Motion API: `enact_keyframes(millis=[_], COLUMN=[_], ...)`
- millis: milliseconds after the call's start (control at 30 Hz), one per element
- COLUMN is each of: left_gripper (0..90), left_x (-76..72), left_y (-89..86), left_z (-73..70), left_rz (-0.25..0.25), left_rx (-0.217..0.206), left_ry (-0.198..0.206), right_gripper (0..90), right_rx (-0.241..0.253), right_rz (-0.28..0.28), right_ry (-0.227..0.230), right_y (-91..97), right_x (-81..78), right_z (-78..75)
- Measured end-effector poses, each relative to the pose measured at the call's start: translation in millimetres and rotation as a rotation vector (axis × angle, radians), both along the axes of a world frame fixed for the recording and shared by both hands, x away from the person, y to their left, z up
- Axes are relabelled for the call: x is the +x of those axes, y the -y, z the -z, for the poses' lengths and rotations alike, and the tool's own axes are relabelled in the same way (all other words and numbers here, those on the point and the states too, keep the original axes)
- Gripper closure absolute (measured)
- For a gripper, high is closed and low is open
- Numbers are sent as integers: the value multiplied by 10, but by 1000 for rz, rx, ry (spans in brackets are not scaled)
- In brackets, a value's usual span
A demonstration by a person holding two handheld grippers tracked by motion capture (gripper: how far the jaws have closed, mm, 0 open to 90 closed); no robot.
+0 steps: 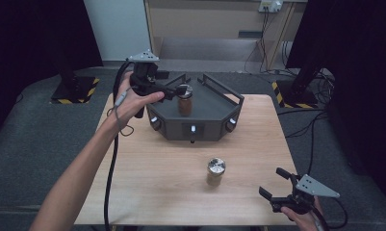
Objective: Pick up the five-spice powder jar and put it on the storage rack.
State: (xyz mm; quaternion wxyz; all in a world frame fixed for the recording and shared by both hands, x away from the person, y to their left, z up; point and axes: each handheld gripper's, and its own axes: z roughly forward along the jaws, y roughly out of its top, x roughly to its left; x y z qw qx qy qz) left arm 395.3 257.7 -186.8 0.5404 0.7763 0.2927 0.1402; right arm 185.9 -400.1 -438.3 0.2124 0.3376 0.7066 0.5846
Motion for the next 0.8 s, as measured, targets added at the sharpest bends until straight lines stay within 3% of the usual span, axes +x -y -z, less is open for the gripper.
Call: enact_keyframes(millis=[33, 233, 400, 567, 600, 800], left_gripper=[65, 66, 65, 66, 68, 74], left_x=[-81, -264, -410, -594, -685, -858], left_y=[-10, -104, -207, -262, -282, -371], left_z=[-29, 24, 169, 283, 343, 526], left_rz=[1, 18, 37, 49, 47, 68], left_rx=[21, 16, 0, 50, 61, 41], left_ry=[7, 24, 32, 61, 74, 88], right_gripper=[10, 10, 10, 10, 10, 11], right_rx=[0, -1, -3, -5, -6, -10], right_rz=[1, 1, 2, 6, 6, 7], right_ry=[1, -1, 0, -2, -2, 0], right_y=[0, -1, -8, -14, -16, -26], right_x=[-2, 0, -3, -3, -4, -12], right_z=[0, -1, -5, -8, -9, -15])
